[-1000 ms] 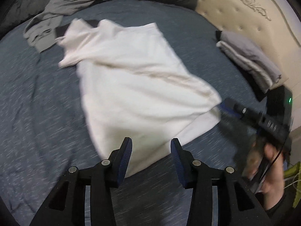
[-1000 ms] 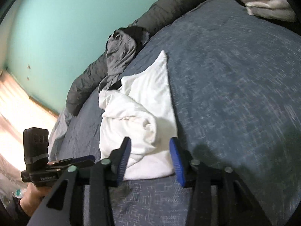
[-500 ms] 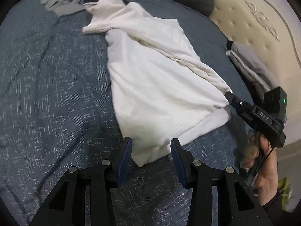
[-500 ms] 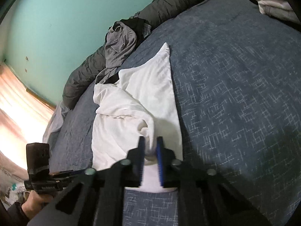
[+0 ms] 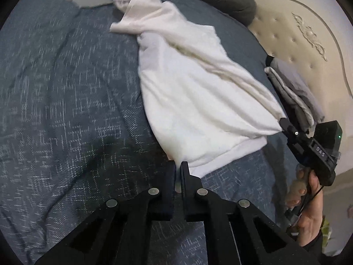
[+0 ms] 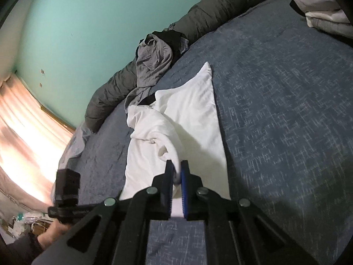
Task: Fold clothes
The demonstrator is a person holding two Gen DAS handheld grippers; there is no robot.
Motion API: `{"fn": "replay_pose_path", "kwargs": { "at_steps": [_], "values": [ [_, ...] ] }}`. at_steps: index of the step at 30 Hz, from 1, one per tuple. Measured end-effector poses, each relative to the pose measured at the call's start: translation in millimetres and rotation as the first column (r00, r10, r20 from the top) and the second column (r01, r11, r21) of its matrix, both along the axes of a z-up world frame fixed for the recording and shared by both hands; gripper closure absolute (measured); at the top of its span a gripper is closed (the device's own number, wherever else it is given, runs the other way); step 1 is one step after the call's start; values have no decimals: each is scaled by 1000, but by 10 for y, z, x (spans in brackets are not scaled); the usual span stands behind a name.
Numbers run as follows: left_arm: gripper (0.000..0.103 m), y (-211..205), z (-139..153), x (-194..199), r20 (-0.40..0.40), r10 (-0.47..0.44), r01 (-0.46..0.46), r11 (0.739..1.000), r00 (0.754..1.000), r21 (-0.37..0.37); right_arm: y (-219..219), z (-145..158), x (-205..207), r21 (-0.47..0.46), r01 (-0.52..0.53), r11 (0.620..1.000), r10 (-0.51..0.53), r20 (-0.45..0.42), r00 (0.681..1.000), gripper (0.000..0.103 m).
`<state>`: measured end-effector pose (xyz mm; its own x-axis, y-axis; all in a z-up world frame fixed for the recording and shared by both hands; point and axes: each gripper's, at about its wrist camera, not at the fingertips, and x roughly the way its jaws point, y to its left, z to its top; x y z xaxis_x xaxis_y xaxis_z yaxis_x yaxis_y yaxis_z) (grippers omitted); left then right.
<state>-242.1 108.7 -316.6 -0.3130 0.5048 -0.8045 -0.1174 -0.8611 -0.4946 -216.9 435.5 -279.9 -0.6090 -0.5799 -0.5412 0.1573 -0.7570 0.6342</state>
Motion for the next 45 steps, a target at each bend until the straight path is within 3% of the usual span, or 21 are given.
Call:
{"fn": "replay_pose_path", "kwargs": {
  "at_steps": [7,12,20,25,30,35,37,41,45],
  "values": [
    [99,-69,194,65,-26,-40,40,999,999,-18,140,-60,197,31,62,998,-64,48,997,97],
    [99,-59,71,87,0,-46,46,998,999,-53,149,-297,209,31,80,996,-84,123,989,98],
    [99,-15,-118,69,18,-42,43,995,999,-89,212,-422,84,36,94,995,-98,132,986,97],
    [99,-95,-159,156,9,-27,28,995,1000,-94,194,-381,31,70,100,993,-109,142,984,95],
    [97,-214,-122,239,-20,0,-2,997,1000,-76,200,-96,85,178,121,977,-134,67,989,90],
    [95,-421,-31,306,-61,37,-40,998,997,-57,93,163,104,196,92,976,-90,-22,996,81],
    [94,-485,-1,313,-78,44,-48,997,996,-53,-107,183,63,229,25,973,-20,-27,999,78],
    [90,-661,38,406,-108,45,-51,997,993,-51,-610,135,-149,276,-132,952,138,-2,990,78],
    [89,-633,32,414,-131,27,-35,998,991,-58,-1076,58,-439,319,-273,908,270,54,961,78]
  ]
}}
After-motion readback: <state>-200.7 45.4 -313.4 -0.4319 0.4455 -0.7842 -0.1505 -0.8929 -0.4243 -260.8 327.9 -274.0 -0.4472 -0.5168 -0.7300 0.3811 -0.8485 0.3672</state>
